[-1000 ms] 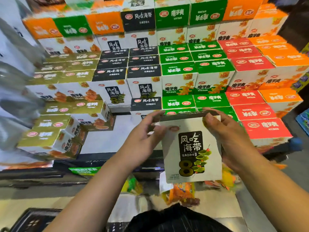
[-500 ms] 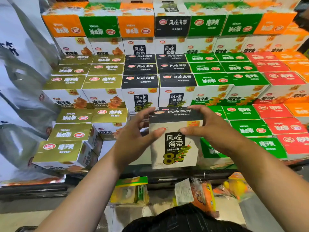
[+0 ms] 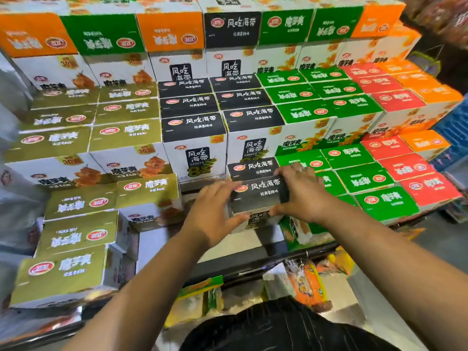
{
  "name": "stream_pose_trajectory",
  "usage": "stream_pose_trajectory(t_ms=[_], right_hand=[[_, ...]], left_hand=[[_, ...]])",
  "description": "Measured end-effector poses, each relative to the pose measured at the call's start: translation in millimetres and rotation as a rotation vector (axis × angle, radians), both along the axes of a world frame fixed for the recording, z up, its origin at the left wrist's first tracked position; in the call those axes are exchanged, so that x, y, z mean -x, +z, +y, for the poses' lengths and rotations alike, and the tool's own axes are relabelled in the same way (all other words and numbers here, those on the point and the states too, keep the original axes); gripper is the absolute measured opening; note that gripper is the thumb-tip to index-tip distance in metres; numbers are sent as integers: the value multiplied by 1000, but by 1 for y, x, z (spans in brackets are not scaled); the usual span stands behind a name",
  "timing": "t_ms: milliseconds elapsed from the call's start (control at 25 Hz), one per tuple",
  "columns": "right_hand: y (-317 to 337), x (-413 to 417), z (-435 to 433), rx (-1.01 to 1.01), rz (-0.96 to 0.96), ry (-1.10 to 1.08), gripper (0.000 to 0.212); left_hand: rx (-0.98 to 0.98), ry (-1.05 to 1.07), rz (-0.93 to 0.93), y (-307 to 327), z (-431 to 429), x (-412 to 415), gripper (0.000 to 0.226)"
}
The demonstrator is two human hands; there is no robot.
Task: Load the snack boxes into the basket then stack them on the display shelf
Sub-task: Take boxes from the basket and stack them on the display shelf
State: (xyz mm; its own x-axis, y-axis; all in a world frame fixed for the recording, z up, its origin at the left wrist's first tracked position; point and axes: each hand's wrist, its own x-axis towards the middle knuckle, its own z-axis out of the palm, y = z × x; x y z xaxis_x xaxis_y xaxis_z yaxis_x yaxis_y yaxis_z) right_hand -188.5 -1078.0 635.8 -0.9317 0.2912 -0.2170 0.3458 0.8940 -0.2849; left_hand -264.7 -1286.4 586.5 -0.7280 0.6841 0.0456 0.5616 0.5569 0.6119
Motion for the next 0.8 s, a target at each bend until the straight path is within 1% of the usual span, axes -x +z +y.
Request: stream_pose_trajectory(t_ms=[40, 120, 320, 480, 600, 720, 800], right_hand=[[-4, 1, -1, -90, -26, 7, 90], [-9, 3, -2, -174, -42, 18, 87], [-14, -1, 1, -264, -12, 38, 83], [-17, -4, 1, -293, 16, 16, 83], [-16, -4, 1, -306, -12, 16, 82], [-17, -8, 1, -319, -8, 31, 85], [-16, -13, 1, -294, 9, 37, 89]], left_hand=[[43, -14, 62, -4, 1, 1, 66], [35, -44, 115, -13, 4, 1, 61], [-66, -31, 215, -30, 8, -2, 59], [-98, -28, 240, -33, 13, -2, 60], [-51, -35, 220, -31, 13, -1, 60], [85, -42, 169, -22, 15, -4, 59], [160, -25, 198, -12, 18, -7, 60]])
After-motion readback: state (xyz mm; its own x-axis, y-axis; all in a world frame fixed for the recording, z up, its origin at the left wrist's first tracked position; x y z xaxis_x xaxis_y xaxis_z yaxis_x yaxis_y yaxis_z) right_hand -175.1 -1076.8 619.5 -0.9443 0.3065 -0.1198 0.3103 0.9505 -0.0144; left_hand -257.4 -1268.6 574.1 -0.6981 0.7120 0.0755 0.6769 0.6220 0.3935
